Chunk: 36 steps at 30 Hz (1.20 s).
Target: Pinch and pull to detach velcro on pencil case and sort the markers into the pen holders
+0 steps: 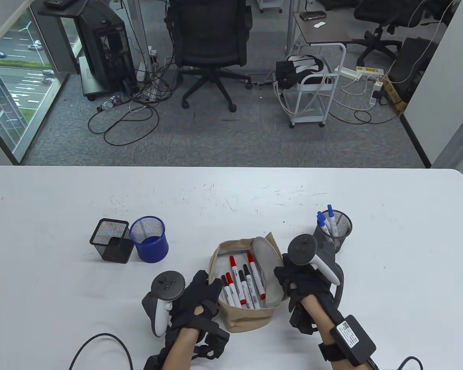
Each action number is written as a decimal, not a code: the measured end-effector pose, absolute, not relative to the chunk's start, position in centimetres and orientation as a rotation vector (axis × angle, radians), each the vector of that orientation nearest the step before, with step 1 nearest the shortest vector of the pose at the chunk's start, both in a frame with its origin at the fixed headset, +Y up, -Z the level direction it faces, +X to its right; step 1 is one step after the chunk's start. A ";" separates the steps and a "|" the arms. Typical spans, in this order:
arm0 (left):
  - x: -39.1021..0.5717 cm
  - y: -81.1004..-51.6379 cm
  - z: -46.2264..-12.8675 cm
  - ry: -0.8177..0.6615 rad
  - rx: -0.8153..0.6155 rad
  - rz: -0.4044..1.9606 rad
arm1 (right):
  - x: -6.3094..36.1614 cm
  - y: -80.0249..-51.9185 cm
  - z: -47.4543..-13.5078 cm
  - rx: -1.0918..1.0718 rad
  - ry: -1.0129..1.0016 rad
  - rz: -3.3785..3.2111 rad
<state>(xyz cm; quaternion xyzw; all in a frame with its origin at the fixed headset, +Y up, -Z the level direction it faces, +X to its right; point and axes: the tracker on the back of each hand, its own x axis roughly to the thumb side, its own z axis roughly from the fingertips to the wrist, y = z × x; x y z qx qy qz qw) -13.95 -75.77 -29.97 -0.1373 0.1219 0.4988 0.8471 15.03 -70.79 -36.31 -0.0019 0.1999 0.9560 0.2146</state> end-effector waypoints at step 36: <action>-2.3 -74.1 -42.0 0.393 -0.755 -0.093 | 15.1 -70.9 -36.3 0.012 0.582 2.636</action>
